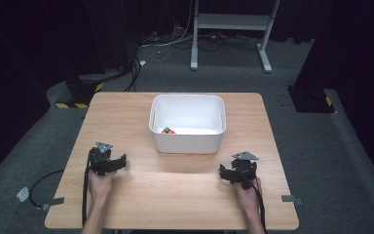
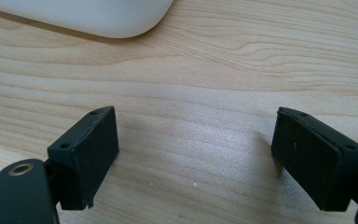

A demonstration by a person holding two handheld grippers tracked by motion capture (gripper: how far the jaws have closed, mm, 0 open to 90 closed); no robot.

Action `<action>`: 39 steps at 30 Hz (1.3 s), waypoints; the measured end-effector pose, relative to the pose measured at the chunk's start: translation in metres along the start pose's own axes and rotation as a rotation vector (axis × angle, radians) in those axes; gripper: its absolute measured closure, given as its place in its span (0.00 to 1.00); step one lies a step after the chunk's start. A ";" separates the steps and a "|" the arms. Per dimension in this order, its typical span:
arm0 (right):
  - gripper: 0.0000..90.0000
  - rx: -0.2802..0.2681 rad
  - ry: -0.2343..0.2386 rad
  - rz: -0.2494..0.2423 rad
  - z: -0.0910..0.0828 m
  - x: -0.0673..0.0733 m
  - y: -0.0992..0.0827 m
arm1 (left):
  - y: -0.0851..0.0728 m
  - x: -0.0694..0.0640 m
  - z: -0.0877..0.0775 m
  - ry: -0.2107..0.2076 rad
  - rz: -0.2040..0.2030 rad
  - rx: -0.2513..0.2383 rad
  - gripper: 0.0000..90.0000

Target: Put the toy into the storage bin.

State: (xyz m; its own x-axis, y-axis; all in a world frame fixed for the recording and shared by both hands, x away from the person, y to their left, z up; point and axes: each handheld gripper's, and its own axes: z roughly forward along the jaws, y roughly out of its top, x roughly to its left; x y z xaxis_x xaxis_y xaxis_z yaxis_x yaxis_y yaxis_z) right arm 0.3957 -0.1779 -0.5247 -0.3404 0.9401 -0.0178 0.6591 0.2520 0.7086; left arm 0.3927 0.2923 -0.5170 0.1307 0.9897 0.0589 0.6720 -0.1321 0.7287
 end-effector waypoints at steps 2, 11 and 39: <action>0.16 0.000 0.000 -0.002 0.000 0.000 0.000 | 0.001 0.000 0.002 0.007 0.011 0.011 0.21; 0.16 -0.001 0.000 -0.002 0.000 0.000 0.000 | 0.002 0.000 0.007 0.000 -0.001 0.030 0.21; 0.16 -0.001 0.002 -0.004 0.000 0.000 0.000 | -0.003 0.008 0.014 -0.032 -0.049 0.002 0.17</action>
State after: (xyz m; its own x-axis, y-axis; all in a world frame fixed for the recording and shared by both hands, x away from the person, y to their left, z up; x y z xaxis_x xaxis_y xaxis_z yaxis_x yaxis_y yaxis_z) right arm 0.3960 -0.1780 -0.5248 -0.3441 0.9387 -0.0192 0.6573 0.2554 0.7091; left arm 0.4020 0.2999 -0.5281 0.1211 0.9926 0.0011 0.6794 -0.0836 0.7290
